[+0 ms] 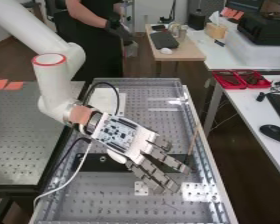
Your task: Grab the drill bit and place it in the clear container
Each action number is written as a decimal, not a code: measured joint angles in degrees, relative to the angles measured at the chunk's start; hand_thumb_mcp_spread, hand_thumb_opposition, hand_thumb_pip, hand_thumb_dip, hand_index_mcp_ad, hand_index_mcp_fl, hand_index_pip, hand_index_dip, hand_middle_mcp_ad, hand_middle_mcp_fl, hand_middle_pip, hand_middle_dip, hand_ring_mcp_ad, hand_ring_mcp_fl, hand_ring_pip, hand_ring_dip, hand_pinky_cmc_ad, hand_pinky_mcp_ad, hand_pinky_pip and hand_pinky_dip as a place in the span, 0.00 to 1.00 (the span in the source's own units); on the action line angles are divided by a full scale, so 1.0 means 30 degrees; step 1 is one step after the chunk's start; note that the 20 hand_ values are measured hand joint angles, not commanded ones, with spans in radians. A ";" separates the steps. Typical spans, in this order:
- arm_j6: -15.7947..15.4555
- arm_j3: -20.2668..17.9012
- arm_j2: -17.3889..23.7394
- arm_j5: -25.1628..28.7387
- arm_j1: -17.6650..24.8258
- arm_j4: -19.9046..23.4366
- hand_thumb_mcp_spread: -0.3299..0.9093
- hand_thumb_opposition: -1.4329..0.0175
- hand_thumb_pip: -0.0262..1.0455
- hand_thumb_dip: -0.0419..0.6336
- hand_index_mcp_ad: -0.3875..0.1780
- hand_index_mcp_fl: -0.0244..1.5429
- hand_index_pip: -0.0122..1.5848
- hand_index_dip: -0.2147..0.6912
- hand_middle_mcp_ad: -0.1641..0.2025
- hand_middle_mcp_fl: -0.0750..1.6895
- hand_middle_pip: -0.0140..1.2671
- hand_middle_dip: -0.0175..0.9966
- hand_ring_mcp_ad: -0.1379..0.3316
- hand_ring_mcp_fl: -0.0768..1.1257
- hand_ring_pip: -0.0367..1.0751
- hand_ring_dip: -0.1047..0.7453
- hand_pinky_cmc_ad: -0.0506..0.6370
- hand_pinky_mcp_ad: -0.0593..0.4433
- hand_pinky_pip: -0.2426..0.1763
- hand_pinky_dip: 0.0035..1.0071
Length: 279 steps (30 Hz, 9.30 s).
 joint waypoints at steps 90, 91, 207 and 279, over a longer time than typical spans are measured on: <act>0.0594 0.1323 -0.2088 -0.0621 -0.0354 0.0247 0.67 0.37 0.54 0.46 0.50 0.30 0.86 0.38 0.63 0.14 0.12 0.17 0.74 0.07 0.13 0.12 0.44 0.47 0.44 0.19; 0.0591 0.1324 -0.2088 -0.0638 -0.0354 0.0252 0.67 0.37 0.54 0.46 0.50 0.30 0.86 0.38 0.63 0.15 0.12 0.17 0.74 0.07 0.12 0.13 0.44 0.47 0.47 0.19; -0.2284 -0.0551 0.3105 -0.6033 0.3597 0.3082 0.78 0.30 0.43 0.46 0.45 0.55 0.70 0.38 0.63 0.18 0.12 0.19 0.75 0.09 0.14 0.14 0.45 0.47 0.48 0.19; 0.0613 0.2540 -0.0831 -0.8917 0.4236 -0.3280 0.79 0.30 0.43 0.46 0.45 0.55 0.70 0.39 0.63 0.17 0.12 0.19 0.71 0.09 0.14 0.15 0.45 0.48 0.47 0.19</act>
